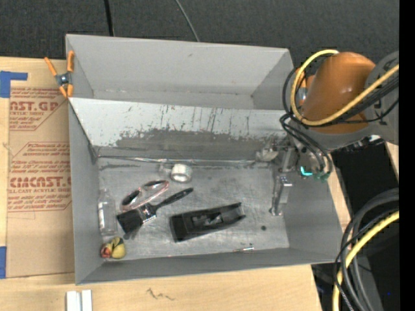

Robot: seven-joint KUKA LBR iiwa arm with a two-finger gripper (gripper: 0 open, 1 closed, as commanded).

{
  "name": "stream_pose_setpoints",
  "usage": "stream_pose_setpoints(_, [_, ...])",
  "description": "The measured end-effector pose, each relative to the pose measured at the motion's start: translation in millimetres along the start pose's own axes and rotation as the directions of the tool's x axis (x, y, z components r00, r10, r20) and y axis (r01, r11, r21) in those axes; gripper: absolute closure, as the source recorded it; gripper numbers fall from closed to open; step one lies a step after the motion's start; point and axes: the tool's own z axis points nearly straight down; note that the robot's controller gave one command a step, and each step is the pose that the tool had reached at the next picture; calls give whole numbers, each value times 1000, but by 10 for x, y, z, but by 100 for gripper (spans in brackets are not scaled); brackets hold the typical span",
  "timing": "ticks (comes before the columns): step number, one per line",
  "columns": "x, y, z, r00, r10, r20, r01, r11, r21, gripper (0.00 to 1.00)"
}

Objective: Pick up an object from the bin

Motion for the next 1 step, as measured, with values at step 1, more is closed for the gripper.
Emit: stream_pose_setpoints(1, [-18,3,-40,1000,-1,8,1,1000,1,0])
